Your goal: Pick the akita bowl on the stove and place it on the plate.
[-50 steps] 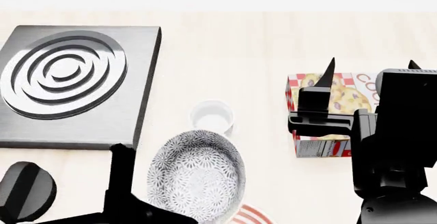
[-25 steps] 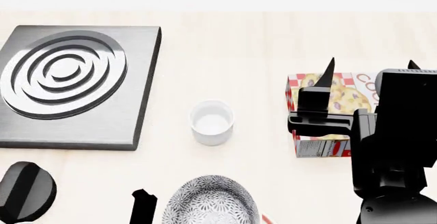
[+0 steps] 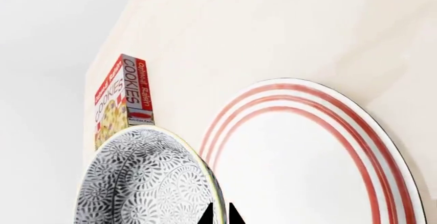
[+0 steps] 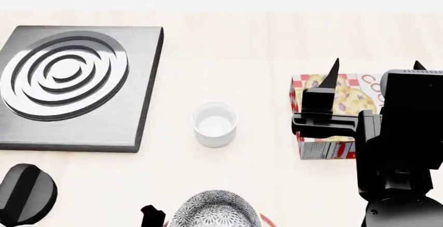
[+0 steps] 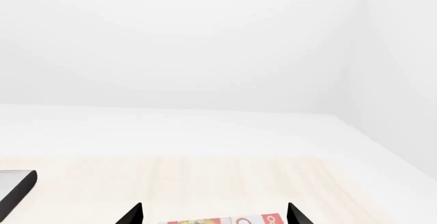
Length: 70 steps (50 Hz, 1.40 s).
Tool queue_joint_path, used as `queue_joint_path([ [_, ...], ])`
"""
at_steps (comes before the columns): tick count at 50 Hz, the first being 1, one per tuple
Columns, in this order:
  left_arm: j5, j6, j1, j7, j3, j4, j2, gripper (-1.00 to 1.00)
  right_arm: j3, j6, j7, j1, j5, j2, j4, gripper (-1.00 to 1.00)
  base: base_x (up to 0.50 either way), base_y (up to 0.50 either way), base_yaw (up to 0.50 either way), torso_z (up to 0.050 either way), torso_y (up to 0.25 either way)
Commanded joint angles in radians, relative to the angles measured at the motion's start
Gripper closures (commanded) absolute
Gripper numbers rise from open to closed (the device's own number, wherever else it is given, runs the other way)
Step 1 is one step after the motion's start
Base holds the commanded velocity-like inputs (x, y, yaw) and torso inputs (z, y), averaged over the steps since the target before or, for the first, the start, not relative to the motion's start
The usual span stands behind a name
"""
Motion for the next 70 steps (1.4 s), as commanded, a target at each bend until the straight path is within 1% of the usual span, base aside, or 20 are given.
queue_joint_path([
  [1,0.027,0.001,0.012,-0.005,-0.014,-0.004,0.025,1.0,0.013,0.002,-0.01,-0.003,-0.011,-0.009,0.0,-1.0,0.0,0.0,0.0,0.0,0.0],
  [16,0.055,0.02,0.037,-0.028,0.023,-0.031,0.03,1.0,0.014,0.008,-0.004,0.0,-0.003,-0.007,-0.005,-1.0,0.0,0.0,0.0,0.0,0.001],
  [33,0.055,0.049,0.074,-0.06,0.019,-0.054,0.03,1.0,0.008,-0.003,-0.002,-0.002,-0.005,-0.005,0.003,-1.0,0.0,0.0,0.0,0.0,0.0],
  [46,0.069,0.054,0.092,-0.073,0.036,-0.063,0.029,1.0,0.007,-0.006,-0.001,-0.003,-0.001,-0.002,0.003,-1.0,0.0,0.0,0.0,0.0,0.001],
  [70,0.058,0.09,0.121,-0.092,0.027,-0.111,0.018,1.0,0.003,-0.009,0.003,-0.001,0.004,0.003,0.006,-1.0,0.0,0.0,0.0,0.001,0.0],
])
